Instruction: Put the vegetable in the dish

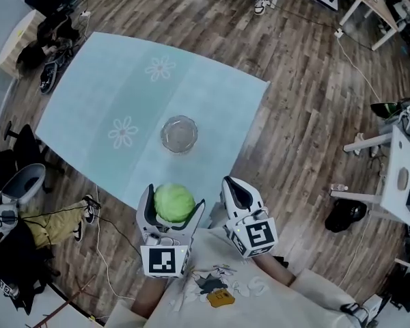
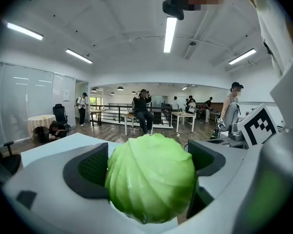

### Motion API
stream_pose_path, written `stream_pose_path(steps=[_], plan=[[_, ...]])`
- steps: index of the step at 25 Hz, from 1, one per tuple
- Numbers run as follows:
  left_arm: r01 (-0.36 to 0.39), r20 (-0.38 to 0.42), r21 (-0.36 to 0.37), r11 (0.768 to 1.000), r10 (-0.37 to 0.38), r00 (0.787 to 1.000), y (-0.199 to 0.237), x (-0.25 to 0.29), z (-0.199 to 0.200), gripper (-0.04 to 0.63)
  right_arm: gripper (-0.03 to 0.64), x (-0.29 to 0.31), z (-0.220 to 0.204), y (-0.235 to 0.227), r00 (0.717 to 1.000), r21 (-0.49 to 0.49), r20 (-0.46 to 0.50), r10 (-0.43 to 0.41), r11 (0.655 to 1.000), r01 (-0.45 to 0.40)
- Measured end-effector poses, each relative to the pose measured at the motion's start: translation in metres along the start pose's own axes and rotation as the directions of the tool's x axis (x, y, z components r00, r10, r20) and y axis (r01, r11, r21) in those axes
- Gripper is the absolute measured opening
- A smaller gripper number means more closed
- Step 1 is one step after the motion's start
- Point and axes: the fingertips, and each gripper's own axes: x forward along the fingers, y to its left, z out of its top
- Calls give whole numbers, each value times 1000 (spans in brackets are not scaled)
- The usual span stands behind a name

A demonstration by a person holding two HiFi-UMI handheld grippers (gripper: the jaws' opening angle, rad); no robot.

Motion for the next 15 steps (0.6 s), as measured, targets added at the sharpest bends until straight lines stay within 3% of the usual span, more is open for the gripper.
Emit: stream_pose_path(steps=[7, 11, 15], plan=[[-58, -14, -1, 998, 58, 998, 20, 24, -4, 517, 23, 28, -5, -3, 999, 15, -30, 36, 999, -36], [-57, -104, -50, 997, 52, 993, 25, 38, -8, 517, 23, 43, -3, -5, 998, 12, -47, 49, 999, -49], [-50, -132, -59, 997, 42, 990, 38, 52, -20, 517, 23, 61, -7, -7, 997, 15, -61, 40, 999, -39]])
